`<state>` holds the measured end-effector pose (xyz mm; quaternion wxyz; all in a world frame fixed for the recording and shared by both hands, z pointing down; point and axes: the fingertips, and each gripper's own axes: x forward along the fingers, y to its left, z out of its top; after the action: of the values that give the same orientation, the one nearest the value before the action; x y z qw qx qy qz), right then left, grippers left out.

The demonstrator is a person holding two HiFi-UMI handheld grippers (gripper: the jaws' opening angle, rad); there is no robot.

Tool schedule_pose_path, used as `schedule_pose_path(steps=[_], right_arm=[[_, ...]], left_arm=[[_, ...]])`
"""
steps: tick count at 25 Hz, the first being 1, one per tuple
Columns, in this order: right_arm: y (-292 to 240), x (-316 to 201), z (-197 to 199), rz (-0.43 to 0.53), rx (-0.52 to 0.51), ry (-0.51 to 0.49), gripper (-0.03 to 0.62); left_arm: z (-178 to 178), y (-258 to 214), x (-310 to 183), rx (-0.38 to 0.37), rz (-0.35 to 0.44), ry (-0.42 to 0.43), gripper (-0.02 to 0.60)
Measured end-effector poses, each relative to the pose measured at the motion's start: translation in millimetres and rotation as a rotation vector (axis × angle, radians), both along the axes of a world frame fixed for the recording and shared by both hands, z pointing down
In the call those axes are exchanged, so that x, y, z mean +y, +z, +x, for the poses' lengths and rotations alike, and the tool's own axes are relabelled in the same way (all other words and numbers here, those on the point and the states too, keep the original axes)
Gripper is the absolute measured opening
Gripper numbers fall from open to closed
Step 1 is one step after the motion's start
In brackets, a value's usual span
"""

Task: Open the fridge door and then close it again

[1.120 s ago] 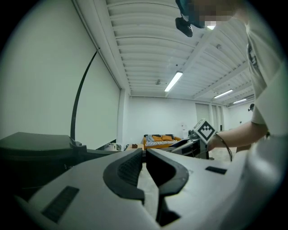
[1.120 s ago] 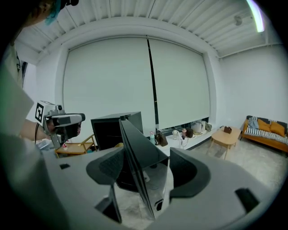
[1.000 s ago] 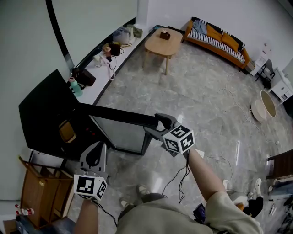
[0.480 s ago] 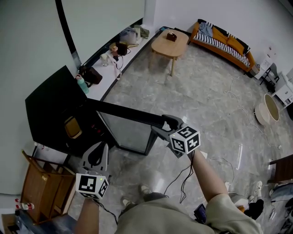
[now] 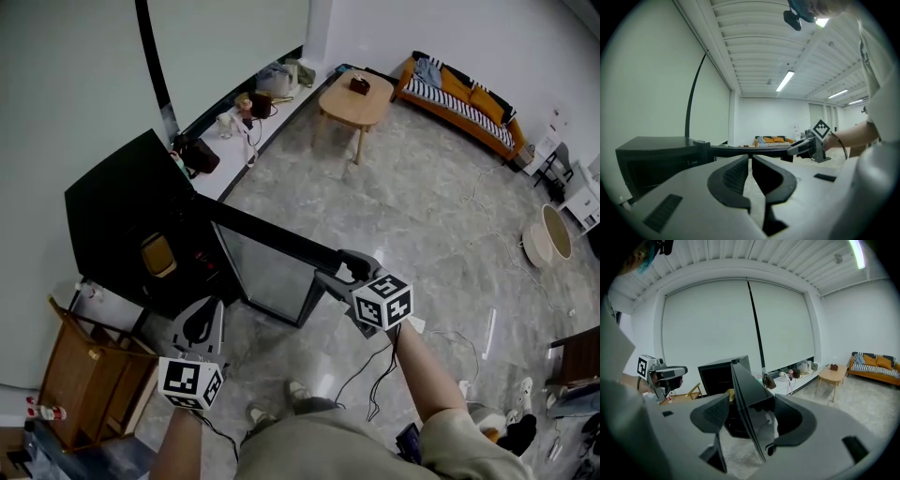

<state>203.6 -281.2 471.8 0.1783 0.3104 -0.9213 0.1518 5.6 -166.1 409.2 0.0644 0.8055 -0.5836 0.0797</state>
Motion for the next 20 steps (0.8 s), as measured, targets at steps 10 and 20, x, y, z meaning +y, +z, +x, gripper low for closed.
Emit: schedule_pose_path(steps=[10, 20], right_arm=[[-2, 66, -24, -0.009, 0.03, -0.07, 0.27], [-8, 131, -71, 0.021, 0.073, -0.213, 0.268]], left_arm=[[-27, -2, 49, 0.0, 0.0, -0.025, 0.026], [-60, -1, 103, -0.001, -0.007, -0.078, 0.026]])
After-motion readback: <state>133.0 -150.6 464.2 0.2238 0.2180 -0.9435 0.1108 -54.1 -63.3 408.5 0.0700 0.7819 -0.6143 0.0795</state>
